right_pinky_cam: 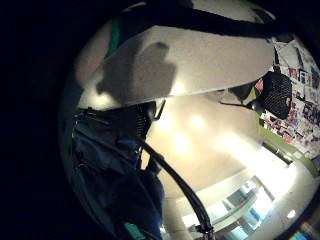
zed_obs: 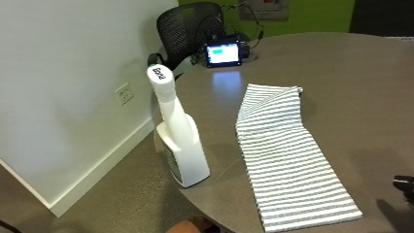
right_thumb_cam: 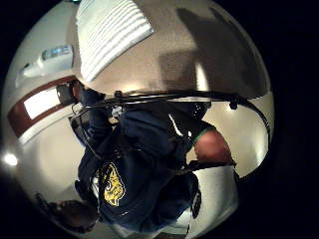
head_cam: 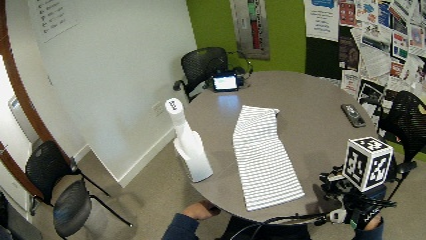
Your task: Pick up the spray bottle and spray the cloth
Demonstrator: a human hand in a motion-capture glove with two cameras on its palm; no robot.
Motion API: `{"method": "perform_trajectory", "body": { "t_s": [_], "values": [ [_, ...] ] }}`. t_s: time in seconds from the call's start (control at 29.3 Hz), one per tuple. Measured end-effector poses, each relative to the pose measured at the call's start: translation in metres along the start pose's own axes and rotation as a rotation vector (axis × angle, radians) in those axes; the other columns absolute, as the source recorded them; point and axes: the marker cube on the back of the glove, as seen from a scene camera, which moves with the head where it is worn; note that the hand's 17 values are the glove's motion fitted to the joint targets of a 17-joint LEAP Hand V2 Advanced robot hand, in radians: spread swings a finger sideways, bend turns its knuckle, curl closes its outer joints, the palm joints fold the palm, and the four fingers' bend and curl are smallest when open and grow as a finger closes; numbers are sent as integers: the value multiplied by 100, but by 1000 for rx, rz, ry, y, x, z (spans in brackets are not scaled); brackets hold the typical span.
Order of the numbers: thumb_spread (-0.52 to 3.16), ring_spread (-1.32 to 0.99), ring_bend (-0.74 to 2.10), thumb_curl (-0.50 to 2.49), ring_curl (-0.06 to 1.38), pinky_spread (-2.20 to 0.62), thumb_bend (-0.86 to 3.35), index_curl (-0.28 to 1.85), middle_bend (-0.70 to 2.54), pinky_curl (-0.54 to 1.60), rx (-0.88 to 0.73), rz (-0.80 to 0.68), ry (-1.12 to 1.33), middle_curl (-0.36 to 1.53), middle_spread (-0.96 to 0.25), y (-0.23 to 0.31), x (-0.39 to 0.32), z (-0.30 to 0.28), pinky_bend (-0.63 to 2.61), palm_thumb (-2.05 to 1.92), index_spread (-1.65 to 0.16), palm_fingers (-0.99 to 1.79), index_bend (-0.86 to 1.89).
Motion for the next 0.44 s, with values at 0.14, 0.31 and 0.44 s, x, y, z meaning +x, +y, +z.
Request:
{"method": "perform_trajectory", "body": {
  "t_s": [0.14,0.31,0.44],
  "values": [
    [108,14,18,44,20,31,-2,28,17,34,38,16,-28,30,7,7,9,-6,61,72,-44,2,19],
    [113,14,18,42,20,30,-3,28,18,34,113,81,-118,29,7,7,22,-14,62,68,-44,2,18],
    [116,14,18,40,20,30,-3,28,17,35,123,101,-161,29,7,9,26,-17,63,65,-43,2,17]
  ]
}}
